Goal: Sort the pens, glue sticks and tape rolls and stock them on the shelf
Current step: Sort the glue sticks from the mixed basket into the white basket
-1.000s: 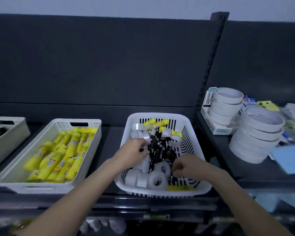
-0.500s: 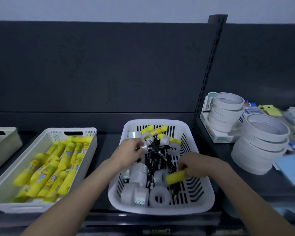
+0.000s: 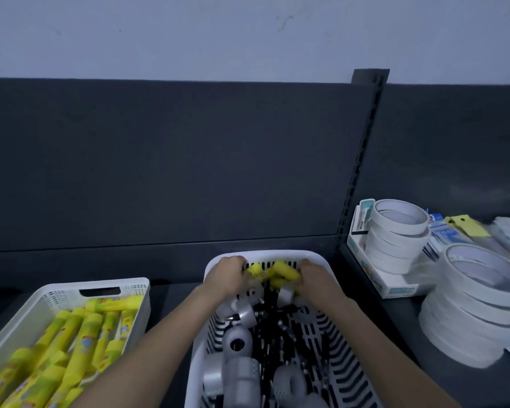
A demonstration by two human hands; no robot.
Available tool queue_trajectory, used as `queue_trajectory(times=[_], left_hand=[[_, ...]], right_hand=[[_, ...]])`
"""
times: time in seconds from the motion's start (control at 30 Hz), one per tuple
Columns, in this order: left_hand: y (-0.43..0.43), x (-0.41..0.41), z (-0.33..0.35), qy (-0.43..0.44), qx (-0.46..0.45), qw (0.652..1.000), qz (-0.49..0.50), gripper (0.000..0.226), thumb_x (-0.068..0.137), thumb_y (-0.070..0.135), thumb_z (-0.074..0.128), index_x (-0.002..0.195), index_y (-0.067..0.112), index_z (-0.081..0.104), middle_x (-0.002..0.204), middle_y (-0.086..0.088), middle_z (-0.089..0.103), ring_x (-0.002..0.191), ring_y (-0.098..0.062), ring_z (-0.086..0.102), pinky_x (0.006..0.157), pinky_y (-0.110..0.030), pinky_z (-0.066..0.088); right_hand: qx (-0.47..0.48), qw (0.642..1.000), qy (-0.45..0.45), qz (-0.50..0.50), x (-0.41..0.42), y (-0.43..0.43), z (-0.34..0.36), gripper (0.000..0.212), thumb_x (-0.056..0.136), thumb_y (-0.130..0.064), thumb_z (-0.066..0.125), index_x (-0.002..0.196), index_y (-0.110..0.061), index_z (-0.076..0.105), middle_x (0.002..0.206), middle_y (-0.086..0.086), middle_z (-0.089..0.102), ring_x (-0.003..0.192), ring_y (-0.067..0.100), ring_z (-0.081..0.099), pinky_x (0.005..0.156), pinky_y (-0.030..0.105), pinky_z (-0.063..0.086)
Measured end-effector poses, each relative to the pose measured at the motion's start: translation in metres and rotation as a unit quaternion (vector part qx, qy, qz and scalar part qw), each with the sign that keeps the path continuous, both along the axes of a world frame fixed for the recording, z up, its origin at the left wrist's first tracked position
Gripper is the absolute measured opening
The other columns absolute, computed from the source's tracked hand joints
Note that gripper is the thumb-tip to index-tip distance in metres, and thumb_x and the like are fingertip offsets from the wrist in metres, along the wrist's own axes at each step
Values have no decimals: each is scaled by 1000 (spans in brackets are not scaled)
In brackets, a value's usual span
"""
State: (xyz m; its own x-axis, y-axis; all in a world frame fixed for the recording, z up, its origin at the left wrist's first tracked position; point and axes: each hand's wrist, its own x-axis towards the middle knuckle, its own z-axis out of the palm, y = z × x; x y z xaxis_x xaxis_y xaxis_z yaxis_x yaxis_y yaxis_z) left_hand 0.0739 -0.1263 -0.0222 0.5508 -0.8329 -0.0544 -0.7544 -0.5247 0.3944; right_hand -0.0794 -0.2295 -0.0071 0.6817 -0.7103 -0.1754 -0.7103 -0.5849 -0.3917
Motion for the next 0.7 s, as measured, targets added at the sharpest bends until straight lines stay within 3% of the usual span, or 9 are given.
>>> queue_trajectory(times=[0.03, 0.13, 0.2, 0.3, 0.37, 0.53, 0.6, 0.7], left_hand=[[-5, 1, -4, 5, 20, 1000, -4, 19, 89, 20, 42, 72, 13, 46, 75, -5, 55, 78, -24, 51, 64, -29, 35], [-18, 4, -16, 19, 54, 998, -2, 23, 88, 26, 44, 75, 11, 54, 76, -2, 58, 73, -21, 54, 58, -28, 36], [-22, 7, -17, 31, 76, 997, -1, 19, 82, 26, 48, 74, 12, 57, 73, 0, 57, 68, -19, 53, 54, -27, 36], [-27, 10, -12, 59, 113, 992, -18, 21, 80, 27, 51, 63, 16, 45, 69, 2, 48, 67, -17, 46, 56, -27, 33], [-29, 12, -7, 67, 130, 989, -36, 17, 84, 27, 49, 73, 15, 48, 76, 0, 49, 77, -18, 47, 62, -26, 33], [-31, 10, -6, 84, 108, 989, -61, 22, 88, 34, 51, 74, 20, 42, 78, 5, 47, 81, -17, 46, 68, -26, 35], [-35, 2, -9, 62, 116, 989, -69, 23, 88, 38, 52, 86, 15, 48, 85, 0, 53, 82, -19, 50, 68, -29, 38], [-42, -12, -14, -7, 132, 988, -76, 20, 86, 26, 53, 97, 10, 57, 103, -8, 61, 94, -26, 59, 70, -32, 43]], right_hand=[[1, 1000, -5, -15, 6, -4, -5, 12, 93, -7, 42, 102, -10, 49, 65, -2, 32, 55, 8, 32, 49, 23, 29], [46, 999, -5, -25, 18, -6, -14, 22, 98, -10, 34, 79, -23, 36, 68, -3, 32, 56, 9, 34, 51, 20, 32], [71, 997, 13, -22, 23, -6, -17, 25, 98, -13, 34, 78, -27, 28, 68, -2, 33, 56, 10, 34, 52, 21, 32], [117, 991, 71, -5, 23, -10, -13, 18, 92, -17, 46, 74, -17, 45, 68, 1, 42, 59, 12, 40, 55, 22, 35], [148, 984, 100, 1, 20, -14, -9, 24, 88, -22, 53, 66, -16, 45, 69, 2, 46, 61, 13, 43, 57, 23, 37], [123, 979, 162, 18, 13, -14, -6, 30, 94, -22, 44, 65, -17, 37, 66, 1, 39, 56, 11, 36, 51, 21, 29], [94, 975, 199, 34, 11, -11, -8, 31, 95, -13, 42, 65, -17, 37, 64, 2, 37, 55, 11, 34, 50, 21, 28], [68, 969, 233, 50, 9, -8, -15, 13, 94, -7, 44, 82, -12, 49, 67, 4, 39, 56, 12, 37, 50, 21, 30]])
